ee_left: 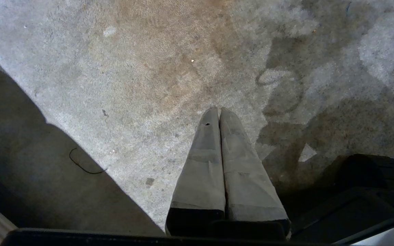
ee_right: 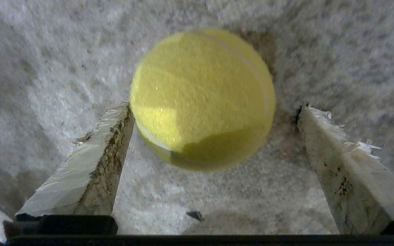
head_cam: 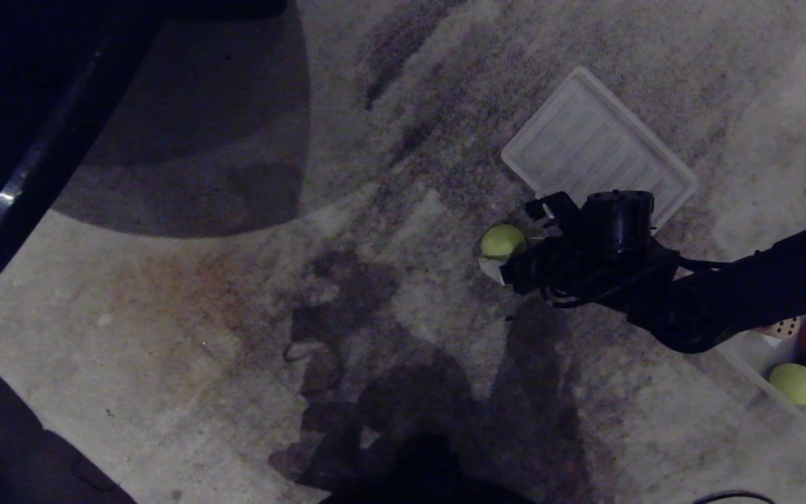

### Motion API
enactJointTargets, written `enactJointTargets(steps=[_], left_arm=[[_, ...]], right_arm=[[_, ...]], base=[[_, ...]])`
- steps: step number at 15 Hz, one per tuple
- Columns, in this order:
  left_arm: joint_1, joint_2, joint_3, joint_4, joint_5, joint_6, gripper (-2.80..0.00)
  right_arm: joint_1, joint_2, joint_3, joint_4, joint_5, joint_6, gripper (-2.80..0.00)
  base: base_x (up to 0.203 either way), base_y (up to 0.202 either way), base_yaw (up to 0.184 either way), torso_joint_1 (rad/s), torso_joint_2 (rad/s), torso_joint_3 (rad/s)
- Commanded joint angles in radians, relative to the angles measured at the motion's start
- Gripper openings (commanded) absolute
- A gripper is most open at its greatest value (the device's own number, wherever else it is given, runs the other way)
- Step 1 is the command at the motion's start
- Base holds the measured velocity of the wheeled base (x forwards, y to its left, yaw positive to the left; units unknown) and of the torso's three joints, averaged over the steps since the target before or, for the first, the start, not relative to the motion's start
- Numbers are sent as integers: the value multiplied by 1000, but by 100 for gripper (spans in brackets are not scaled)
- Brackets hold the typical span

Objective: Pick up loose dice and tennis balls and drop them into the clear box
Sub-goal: Pick up the ball on the floor

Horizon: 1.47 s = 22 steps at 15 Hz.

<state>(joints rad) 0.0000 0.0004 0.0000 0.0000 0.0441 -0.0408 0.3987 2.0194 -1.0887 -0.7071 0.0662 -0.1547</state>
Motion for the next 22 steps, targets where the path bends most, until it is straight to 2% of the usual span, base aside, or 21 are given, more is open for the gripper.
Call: enactJointTargets(steps=[1, 5, 6, 15, 19, 22], left_arm=[[0, 1, 2, 0, 0, -1, -280], [0, 1, 2, 0, 0, -1, -280], [0, 1, 2, 0, 0, -1, -280], [0, 1, 2, 0, 0, -1, -280], [0, 1, 2, 0, 0, -1, -280], [0, 1, 2, 0, 0, -1, -280]], right_arm=[[0, 13, -11, -37, 3, -2, 0], [0, 5, -40, -35, 1, -2, 0], [0, 11, -43, -35, 2, -2, -280], [-1, -17, 3, -23, -12, 7, -280], [-29, -204, 159, 82, -89, 39, -280], [-59, -423, 320, 222, -161, 84, -280]], base=[[0, 0, 0, 0, 0, 0], [0, 0, 0, 0, 0, 0], [0, 0, 0, 0, 0, 0], [0, 0, 0, 0, 0, 0], [0, 0, 0, 0, 0, 0], [0, 0, 0, 0, 0, 0]])
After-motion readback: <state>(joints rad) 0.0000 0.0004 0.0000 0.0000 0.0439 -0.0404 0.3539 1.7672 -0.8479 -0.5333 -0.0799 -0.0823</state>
